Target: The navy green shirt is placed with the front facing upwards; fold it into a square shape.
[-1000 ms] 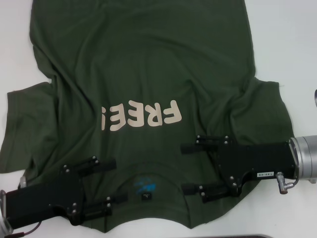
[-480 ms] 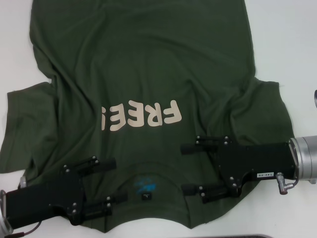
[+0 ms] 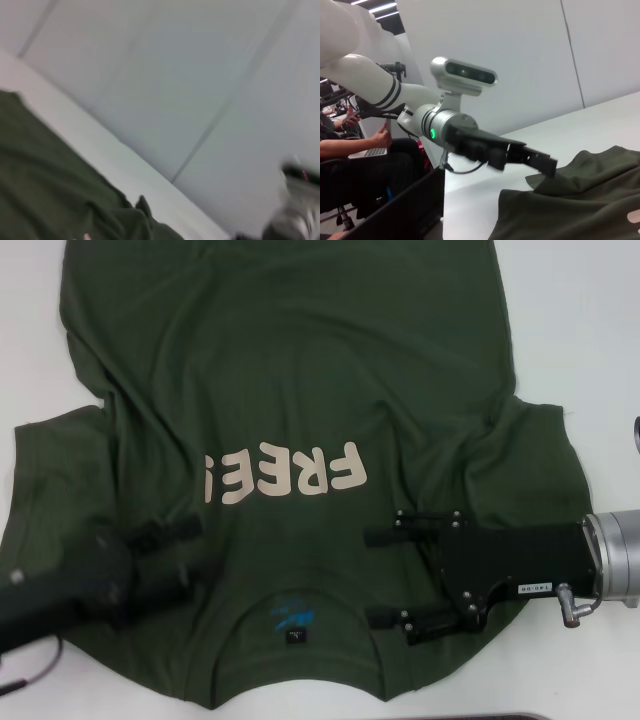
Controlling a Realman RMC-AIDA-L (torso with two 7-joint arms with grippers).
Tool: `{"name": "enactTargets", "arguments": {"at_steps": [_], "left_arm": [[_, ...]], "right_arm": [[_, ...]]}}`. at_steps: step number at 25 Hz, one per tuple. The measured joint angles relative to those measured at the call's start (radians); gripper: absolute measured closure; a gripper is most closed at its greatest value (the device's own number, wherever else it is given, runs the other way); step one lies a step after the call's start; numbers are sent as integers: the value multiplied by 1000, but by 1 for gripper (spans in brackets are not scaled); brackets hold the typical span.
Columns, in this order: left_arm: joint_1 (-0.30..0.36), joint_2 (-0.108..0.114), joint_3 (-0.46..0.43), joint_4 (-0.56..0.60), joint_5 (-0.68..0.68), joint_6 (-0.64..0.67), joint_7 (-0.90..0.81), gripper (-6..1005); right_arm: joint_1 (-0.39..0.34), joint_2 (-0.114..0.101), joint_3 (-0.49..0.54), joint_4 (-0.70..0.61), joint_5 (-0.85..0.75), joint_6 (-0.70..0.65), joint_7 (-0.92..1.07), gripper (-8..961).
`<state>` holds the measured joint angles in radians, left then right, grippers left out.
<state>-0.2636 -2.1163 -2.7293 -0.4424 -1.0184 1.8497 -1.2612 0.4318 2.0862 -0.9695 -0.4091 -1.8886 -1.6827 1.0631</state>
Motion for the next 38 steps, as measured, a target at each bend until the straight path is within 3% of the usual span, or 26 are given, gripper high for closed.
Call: {"name": "enactTargets", "arguments": {"at_steps": [6, 10, 16, 22, 28, 31, 38], "left_arm": [[-50, 33, -59, -39, -4, 10, -384, 236], [-75, 40, -79, -72, -13, 24, -510, 236], [-98, 47, -82, -167, -14, -27, -833, 236], [-105, 98, -50, -183, 27, -157, -1093, 236], [-111, 137, -27, -195, 61, -168, -1173, 274], [-111, 144, -24, -230, 69, -168, -1207, 330], [-124, 171, -26, -310, 183, -198, -1304, 332]], "right_arm": [[5, 0, 9, -2, 2, -3, 33, 28], [9, 0, 14, -2, 2, -7, 48, 28], [13, 1, 15, -2, 2, -9, 63, 28], [23, -1, 23, -2, 2, -3, 122, 28], [27, -1, 43, -2, 2, -7, 127, 28], [32, -2, 51, -2, 2, -6, 160, 28], [54, -2, 60, -4, 2, 2, 249, 29]]}}
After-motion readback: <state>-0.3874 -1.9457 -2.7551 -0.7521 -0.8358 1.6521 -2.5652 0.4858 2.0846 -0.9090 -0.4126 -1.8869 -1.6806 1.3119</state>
